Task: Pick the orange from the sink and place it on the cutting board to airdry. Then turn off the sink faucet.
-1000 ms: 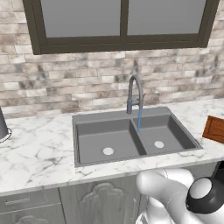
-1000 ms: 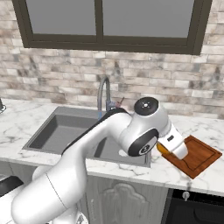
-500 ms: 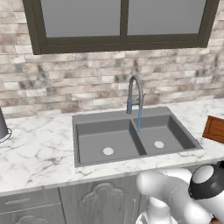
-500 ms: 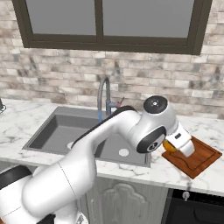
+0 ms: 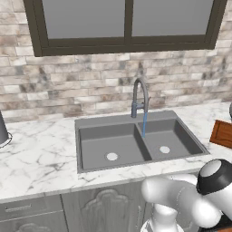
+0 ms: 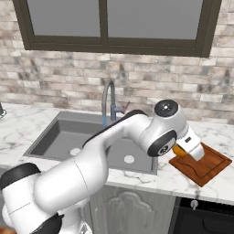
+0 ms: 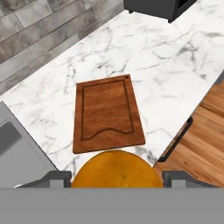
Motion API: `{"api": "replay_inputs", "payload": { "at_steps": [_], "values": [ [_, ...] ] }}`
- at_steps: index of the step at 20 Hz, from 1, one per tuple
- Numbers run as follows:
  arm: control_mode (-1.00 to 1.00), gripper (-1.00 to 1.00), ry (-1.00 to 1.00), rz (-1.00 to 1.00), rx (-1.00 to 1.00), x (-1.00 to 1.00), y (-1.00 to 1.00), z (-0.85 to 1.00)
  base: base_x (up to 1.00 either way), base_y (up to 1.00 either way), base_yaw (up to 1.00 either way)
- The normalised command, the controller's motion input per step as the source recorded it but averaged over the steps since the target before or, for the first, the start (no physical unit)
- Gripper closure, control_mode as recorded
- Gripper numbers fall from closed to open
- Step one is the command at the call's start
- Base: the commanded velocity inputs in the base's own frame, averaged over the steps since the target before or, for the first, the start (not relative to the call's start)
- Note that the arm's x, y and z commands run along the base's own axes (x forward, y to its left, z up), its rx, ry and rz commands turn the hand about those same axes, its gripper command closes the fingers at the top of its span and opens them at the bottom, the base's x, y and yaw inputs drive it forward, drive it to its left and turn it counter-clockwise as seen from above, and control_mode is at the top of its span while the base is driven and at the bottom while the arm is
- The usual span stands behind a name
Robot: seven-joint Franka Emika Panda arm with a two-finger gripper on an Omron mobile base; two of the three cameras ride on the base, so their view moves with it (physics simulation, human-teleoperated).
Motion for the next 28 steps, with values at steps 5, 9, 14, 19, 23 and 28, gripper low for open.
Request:
{"api": "replay_inputs", "payload": {
  "at_steps": [5,9,14,19,23,28],
  "values": [
    [-1.00,1.00,0.00,0.00,0.00,0.23,-0.16,-0.19,0.00,0.00,0.00],
    [-1.00,1.00,0.00,0.00,0.00,0.26,-0.21,-0.19,0.00,0.00,0.00],
    [-1.00,1.00,0.00,0.00,0.00,0.17,-0.23,-0.11,0.00,0.00,0.00],
    [-1.00,1.00,0.00,0.00,0.00,0.13,-0.17,-0.11,0.00,0.00,0.00],
    [-1.00,1.00,0.00,0.00,0.00,0.02,-0.12,-0.09,0.00,0.00,0.00],
    [-1.00,1.00,0.00,0.00,0.00,0.00,-0.03,-0.10,0.00,0.00,0.00]
  ]
}}
